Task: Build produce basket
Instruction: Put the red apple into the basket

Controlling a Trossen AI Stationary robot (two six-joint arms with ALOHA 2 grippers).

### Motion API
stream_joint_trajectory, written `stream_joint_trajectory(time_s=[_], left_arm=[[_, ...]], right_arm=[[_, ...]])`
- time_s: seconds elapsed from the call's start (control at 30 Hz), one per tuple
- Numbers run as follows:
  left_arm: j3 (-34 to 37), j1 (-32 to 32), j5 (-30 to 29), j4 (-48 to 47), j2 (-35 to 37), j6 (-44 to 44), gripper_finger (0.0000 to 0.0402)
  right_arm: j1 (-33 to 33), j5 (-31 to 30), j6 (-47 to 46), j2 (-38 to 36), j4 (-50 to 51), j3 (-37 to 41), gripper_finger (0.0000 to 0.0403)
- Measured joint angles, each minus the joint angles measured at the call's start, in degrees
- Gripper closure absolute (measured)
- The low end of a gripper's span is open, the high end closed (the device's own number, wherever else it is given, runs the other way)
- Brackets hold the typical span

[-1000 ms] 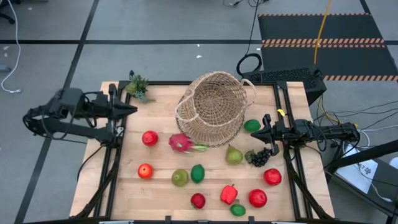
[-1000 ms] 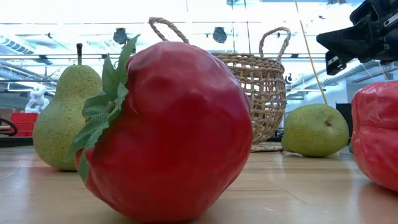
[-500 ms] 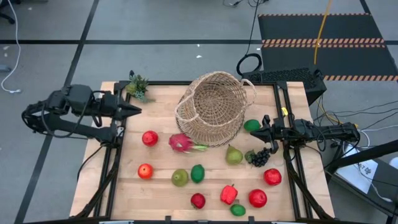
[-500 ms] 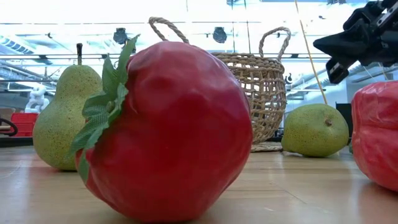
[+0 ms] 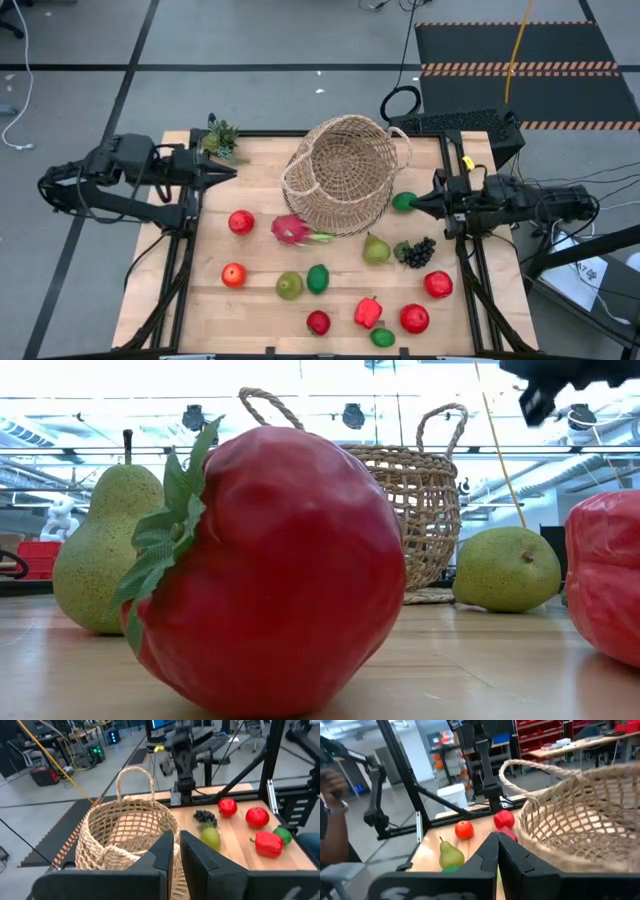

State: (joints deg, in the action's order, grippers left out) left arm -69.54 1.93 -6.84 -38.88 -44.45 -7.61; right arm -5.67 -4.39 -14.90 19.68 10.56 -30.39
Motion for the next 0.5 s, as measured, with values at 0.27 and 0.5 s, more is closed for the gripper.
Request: stream_joint_trajectory(time_s=[0.27, 0.5], left_arm=[[0.07, 0.02, -0.01, -0.83, -3.74, 0.25, 0.0364], [1.29, 0.21, -0.01, -1.16, -6.54, 2.2, 0.0364]], right_arm=[[0.0, 0.08, 3.32, 12.38, 12.18, -18.16, 0.0403], [-0.04, 0.01, 3.61, 21.23, 20.16, -30.21, 0.0403]])
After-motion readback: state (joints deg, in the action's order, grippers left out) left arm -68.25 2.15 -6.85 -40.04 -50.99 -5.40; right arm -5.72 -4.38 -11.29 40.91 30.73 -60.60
